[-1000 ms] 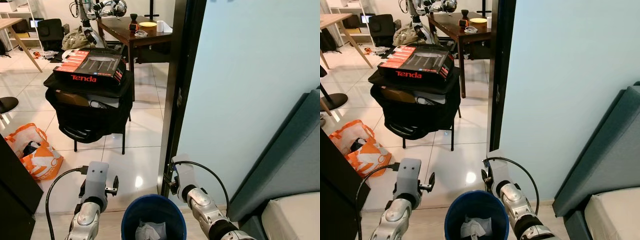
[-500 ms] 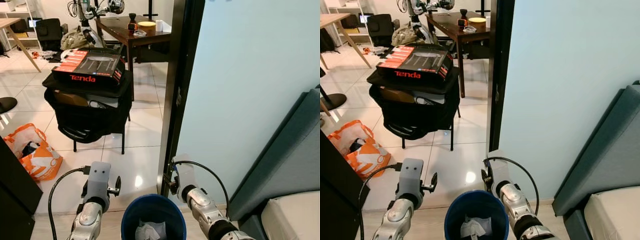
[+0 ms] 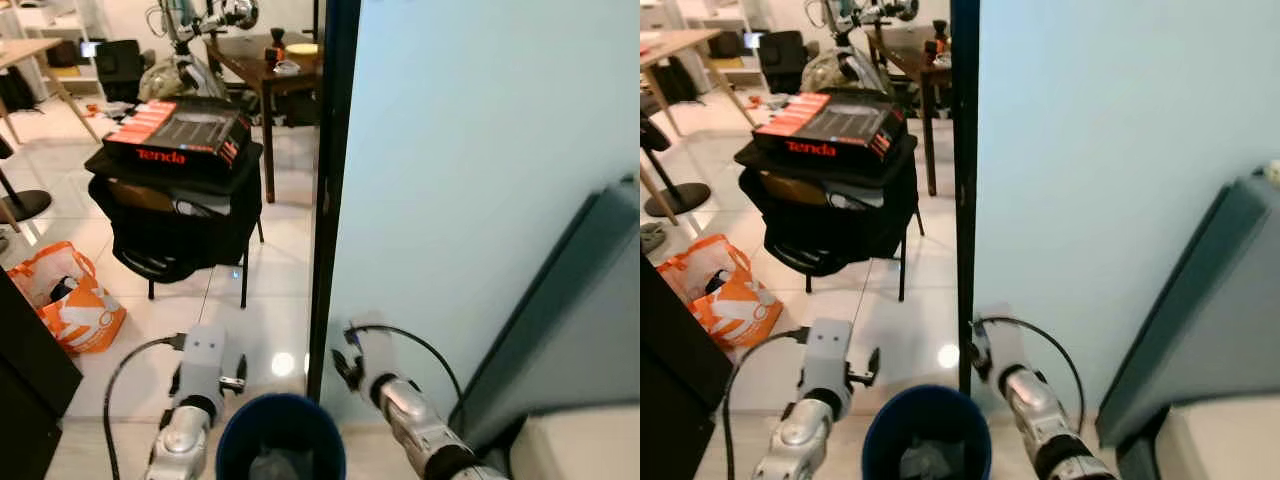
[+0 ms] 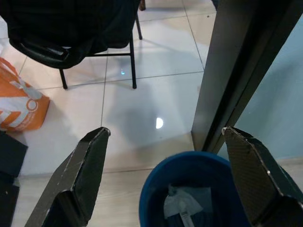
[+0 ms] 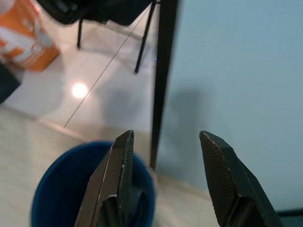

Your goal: Clean up the room

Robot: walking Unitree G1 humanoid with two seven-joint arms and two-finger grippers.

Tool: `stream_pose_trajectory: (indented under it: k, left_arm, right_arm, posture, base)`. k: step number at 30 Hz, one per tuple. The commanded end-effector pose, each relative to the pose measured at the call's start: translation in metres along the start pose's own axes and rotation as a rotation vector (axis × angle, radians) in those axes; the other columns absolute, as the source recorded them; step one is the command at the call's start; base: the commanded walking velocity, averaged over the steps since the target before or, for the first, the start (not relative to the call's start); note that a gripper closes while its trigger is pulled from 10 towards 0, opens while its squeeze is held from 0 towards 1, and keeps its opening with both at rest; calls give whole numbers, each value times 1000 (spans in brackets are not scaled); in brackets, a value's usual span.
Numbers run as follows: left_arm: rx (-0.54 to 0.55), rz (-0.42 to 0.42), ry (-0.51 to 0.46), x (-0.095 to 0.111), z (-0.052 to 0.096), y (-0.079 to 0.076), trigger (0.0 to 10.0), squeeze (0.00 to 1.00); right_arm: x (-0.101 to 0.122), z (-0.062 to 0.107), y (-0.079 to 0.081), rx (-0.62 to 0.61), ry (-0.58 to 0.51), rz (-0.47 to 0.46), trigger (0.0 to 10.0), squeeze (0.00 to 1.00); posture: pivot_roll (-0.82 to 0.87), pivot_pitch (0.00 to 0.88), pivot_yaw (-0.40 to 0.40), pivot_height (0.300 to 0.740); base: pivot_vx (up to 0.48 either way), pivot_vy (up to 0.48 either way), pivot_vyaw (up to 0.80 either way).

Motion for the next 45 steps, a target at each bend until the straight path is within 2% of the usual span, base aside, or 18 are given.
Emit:
stream_pose_trajectory:
  k: [1,13,15,18,22,23,38,45]
  left_arm:
    - [8,-1,12,-4,1,4,10000,0]
    - [20,4,12,-4,1,6,10000,0]
    - [38,23,54,-10,1,9,10000,0]
    - [38,38,59,-11,0,10,10000,0]
    - [40,41,44,-8,0,11,10000,0]
    - [43,38,22,-5,1,12,10000,0]
    - [36,12,17,-3,1,12,10000,0]
    - [38,16,17,-3,1,12,10000,0]
  right_arm:
    - [-5,1,7,13,14,-24,10000,0]
    - [-4,1,6,16,13,-22,10000,0]
    - [-4,1,6,15,13,-22,10000,0]
    - [-3,1,5,14,14,-23,10000,0]
    - [-4,1,6,16,16,-22,10000,0]
    - [-4,1,6,15,16,-24,10000,0]
    - [-5,1,7,10,14,-39,10000,0]
    - [-8,2,5,3,25,-30,10000,0]
  posture:
    - [20,40,-41,740]
    - [20,40,-46,740]
    - [19,40,-47,740]
    - [20,43,-47,740]
    - [22,46,-48,740]
    - [24,48,-47,740]
    - [24,54,-38,740]
    - [19,56,-35,740]
  base:
    - [0,-480,0]
    - [0,-480,0]
    - [0,0,0]
    - [0,317,0]
    - [0,480,0]
    - [0,0,0]
    - [0,0,0]
    - [0,0,-800]
Point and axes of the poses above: a point about 5 cm out from each wrist's last joint towards the gripper, its own z axis pointing back from the gripper into the wrist, its own x axis along the axis of the wrist's last joint, y = z × x, the point moved 5 cm from there along -z, pointing out of the wrist towards the gripper, and after that the axes turned 14 degrees about z, right-handed, at the moved point
